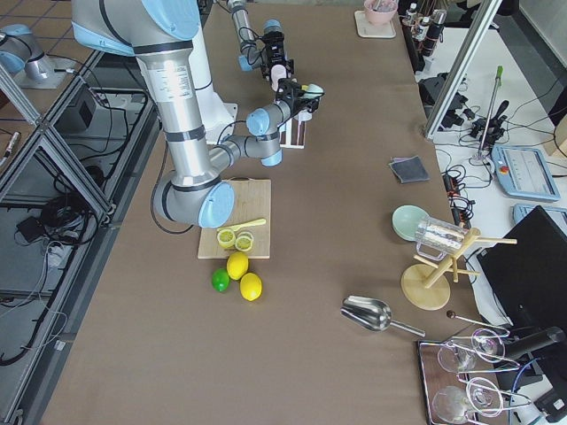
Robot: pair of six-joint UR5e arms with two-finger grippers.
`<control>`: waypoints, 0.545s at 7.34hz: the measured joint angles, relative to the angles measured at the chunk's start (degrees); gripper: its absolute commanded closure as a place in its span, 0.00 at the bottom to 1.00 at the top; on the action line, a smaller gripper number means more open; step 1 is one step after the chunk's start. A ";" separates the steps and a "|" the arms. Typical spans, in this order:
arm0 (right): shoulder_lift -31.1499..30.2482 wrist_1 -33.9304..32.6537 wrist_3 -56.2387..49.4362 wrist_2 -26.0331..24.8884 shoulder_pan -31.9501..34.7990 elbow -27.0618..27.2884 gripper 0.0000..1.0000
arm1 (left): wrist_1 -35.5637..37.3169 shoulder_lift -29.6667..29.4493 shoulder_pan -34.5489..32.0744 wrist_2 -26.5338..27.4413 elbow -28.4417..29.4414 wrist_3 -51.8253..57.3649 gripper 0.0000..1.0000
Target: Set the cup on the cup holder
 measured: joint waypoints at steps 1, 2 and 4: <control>0.02 -0.15 -0.03 0.15 -0.44 -0.01 0.99 | -0.01 -0.02 0.02 -0.06 0.24 -0.01 1.00; 0.00 -0.20 0.01 0.48 -0.49 0.04 0.99 | -0.01 -0.03 0.03 -0.07 0.51 0.00 1.00; -0.37 -0.19 0.13 1.25 -0.26 0.29 0.97 | 0.01 -0.10 0.03 0.07 0.79 0.02 1.00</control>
